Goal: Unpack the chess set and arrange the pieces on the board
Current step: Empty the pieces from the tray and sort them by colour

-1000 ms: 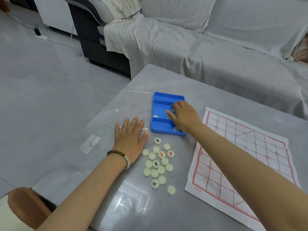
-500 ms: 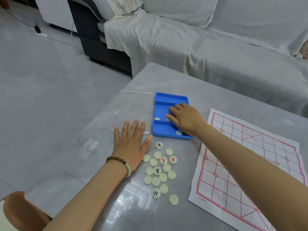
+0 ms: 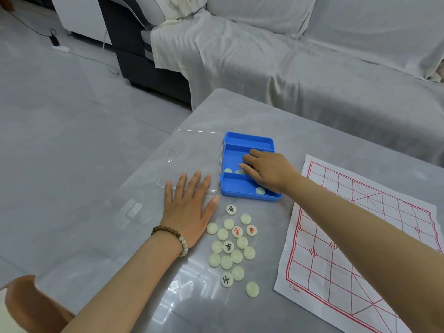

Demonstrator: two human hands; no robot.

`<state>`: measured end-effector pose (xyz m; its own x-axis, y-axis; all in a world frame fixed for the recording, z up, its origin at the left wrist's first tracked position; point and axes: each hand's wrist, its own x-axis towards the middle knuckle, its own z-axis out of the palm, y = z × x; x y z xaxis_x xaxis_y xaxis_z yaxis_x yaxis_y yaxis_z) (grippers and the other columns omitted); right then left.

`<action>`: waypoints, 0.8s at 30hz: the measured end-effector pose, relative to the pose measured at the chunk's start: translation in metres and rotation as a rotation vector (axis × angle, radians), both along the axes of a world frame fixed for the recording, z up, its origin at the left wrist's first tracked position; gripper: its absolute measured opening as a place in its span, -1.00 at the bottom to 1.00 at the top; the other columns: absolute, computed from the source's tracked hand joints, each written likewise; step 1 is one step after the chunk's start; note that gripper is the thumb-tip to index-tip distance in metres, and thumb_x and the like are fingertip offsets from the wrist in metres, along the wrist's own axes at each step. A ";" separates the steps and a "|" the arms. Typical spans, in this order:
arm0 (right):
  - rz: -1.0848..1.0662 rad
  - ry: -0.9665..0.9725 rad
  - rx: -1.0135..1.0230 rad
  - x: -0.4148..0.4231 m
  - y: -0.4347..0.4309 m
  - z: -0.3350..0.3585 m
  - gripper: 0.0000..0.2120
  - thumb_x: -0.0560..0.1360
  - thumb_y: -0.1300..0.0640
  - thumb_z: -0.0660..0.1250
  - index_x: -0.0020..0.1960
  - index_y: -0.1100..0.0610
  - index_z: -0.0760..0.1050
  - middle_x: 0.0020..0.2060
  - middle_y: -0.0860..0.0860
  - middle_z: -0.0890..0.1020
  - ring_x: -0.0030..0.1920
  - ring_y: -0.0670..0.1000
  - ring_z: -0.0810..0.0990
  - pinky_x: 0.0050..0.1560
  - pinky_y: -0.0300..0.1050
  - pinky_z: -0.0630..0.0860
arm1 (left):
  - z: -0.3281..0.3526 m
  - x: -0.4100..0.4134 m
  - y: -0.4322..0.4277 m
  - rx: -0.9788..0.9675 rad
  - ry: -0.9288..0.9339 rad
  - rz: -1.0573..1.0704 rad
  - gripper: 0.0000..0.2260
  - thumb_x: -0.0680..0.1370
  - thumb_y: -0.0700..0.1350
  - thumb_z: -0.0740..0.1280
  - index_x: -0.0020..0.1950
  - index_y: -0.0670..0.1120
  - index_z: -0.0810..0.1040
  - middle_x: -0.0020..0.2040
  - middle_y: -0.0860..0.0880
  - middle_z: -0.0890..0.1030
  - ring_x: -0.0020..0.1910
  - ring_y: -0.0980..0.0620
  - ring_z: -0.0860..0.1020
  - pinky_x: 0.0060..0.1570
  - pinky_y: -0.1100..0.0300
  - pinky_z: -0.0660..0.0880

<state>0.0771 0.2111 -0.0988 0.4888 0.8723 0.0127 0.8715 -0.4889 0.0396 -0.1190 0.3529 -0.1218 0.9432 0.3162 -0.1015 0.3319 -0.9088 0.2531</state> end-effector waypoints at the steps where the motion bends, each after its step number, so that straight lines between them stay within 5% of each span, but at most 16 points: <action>1: 0.010 -0.001 0.003 -0.001 0.000 0.000 -0.63 0.61 -0.12 -0.07 -0.01 0.09 0.39 -0.18 -0.02 0.42 -0.22 0.00 0.45 -0.27 -0.16 0.33 | 0.000 0.000 0.000 0.000 -0.001 0.000 -0.22 0.27 0.27 -0.52 0.49 0.12 -0.28 0.52 0.08 -0.24 0.49 0.00 -0.26 0.40 -0.03 -0.33; 16: -0.144 0.126 0.152 0.009 0.006 -0.002 -0.57 0.60 -0.01 0.09 -0.39 0.15 0.34 -0.53 -0.01 0.33 -0.47 -0.03 0.27 -0.36 -0.11 0.24 | 0.002 0.008 0.011 -0.097 -0.082 -0.017 -0.24 0.33 0.28 -0.46 0.51 0.12 -0.15 0.53 0.11 -0.14 0.50 0.06 -0.22 0.43 0.03 -0.31; 21: -0.321 0.376 0.581 0.001 0.014 0.014 -0.54 0.60 0.01 0.14 -0.45 0.10 0.24 -0.55 -0.04 0.25 -0.47 -0.04 0.20 -0.37 -0.13 0.23 | 0.007 0.010 0.012 -0.126 -0.169 0.017 -0.23 0.35 0.30 -0.41 0.51 0.10 0.01 0.54 0.07 -0.07 0.50 0.07 -0.18 0.44 0.06 -0.28; 24: -0.280 0.428 0.606 -0.035 0.014 0.030 -0.54 0.59 -0.01 0.17 -0.48 -0.01 0.21 -0.58 -0.08 0.27 -0.49 -0.07 0.25 -0.38 -0.19 0.24 | 0.011 0.008 0.014 -0.202 -0.258 0.052 -0.24 0.37 0.32 -0.36 0.47 0.09 0.16 0.53 0.07 0.02 0.50 0.08 -0.13 0.43 0.10 -0.26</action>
<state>0.0417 0.2253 -0.0685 0.7588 0.6172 0.2078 0.5923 -0.5213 -0.6144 -0.1114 0.3668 -0.1107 0.9292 0.3622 0.0731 0.2777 -0.8151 0.5084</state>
